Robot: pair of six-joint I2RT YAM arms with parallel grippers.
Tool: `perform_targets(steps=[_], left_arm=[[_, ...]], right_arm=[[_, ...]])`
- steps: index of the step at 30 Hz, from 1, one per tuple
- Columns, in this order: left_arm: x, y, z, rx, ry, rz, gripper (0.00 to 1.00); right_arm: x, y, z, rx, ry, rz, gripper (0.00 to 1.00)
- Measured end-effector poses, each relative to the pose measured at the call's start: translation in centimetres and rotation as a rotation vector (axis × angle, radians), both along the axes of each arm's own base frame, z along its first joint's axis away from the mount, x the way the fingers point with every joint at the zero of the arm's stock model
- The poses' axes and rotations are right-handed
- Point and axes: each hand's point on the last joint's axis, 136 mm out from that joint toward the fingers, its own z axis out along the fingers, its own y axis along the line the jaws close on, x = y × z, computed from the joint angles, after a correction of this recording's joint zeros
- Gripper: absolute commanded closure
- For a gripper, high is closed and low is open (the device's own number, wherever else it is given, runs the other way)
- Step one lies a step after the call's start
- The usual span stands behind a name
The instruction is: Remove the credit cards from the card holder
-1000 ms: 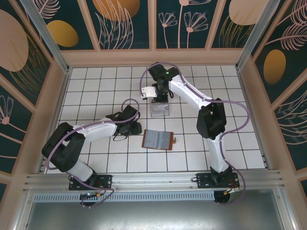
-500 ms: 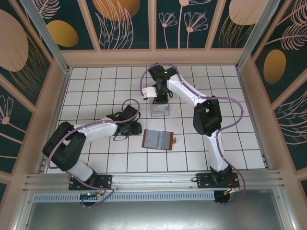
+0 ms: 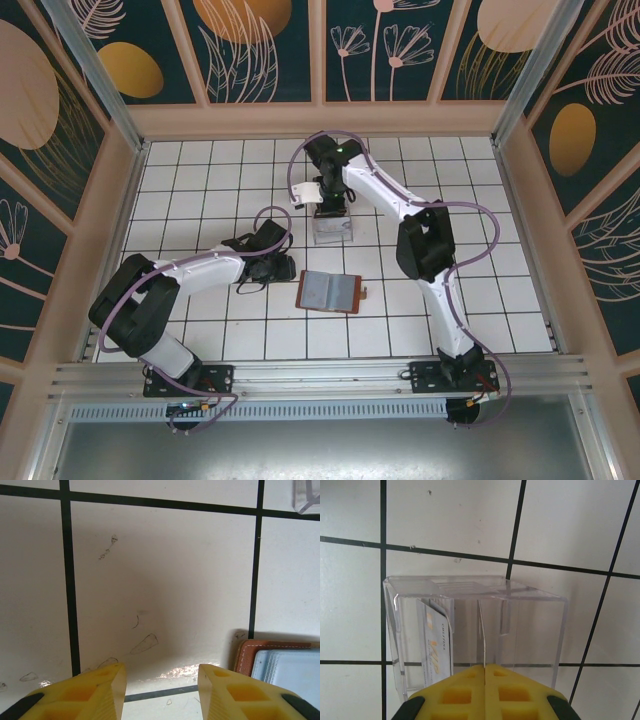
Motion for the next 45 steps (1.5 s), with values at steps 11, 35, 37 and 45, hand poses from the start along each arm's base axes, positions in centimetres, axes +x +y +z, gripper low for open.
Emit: perform_targets(steps=[11,35,37,45], left_arm=[[-0.1,0.1,-0.5,0.01,0.013,0.0,0.57],[0.3,-0.3,-0.4,0.006,0.009,-0.001,0.57],[0.3,-0.3,-0.4,0.006,0.011,-0.001,0.57],[0.3,-0.3,-0.4,0.005,0.012,-0.002,0.57]], right_arm=[[0.3,0.6,-1.3,-0.005,0.027,0.0,1.0],[0.8,-2.1,-1.9,-0.001,0.121,-0.239,1.0],[0.5,-2.0,-1.9,0.005,0.138,-0.243,1.0],[-0.4,-1.4,-1.1,0.041,0.185,-0.229,1.0]])
